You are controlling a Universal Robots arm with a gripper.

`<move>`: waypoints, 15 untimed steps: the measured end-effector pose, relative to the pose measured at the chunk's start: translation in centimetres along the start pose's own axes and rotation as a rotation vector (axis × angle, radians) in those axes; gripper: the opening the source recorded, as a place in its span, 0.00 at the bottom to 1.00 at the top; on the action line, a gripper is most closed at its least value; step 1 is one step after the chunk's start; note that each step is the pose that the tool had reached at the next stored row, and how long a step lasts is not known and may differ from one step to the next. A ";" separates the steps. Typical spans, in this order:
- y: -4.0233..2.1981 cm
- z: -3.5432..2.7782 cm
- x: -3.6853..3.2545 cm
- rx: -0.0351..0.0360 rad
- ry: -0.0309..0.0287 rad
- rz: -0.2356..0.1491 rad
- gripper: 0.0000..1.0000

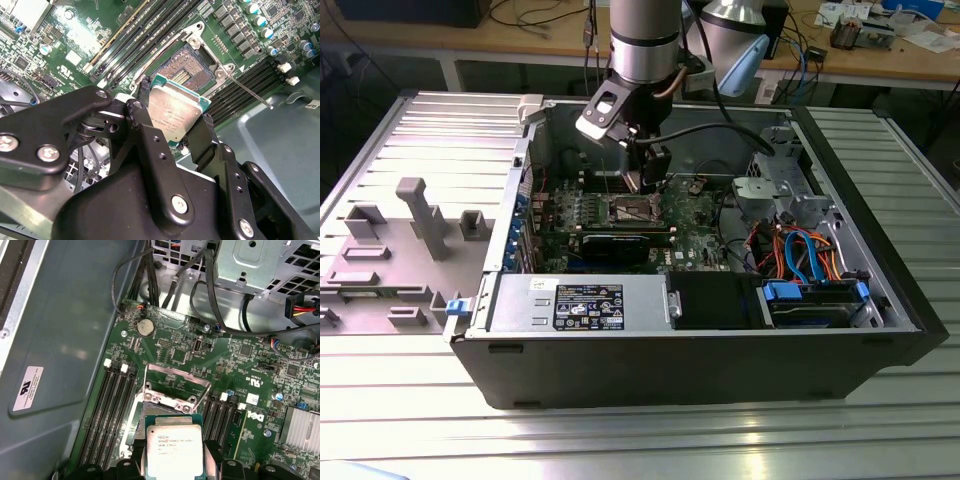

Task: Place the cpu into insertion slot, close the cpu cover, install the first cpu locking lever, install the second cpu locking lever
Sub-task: 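Place the cpu into insertion slot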

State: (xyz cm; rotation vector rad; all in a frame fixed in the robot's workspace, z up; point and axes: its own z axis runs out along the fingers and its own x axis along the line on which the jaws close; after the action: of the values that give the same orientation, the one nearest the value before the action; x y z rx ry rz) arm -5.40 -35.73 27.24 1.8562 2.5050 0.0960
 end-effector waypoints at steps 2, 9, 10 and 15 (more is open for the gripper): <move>0.00 0.00 0.00 -0.0001 -0.0003 0.004 0.55; 0.00 0.00 0.00 -0.0004 -0.0012 0.019 0.55; 0.00 0.00 0.00 -0.0004 -0.0014 0.021 0.55; 0.00 0.00 0.00 -0.0007 -0.0022 0.034 0.55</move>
State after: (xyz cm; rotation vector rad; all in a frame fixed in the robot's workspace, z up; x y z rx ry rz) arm -5.40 -35.73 27.24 1.8980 2.4722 0.0954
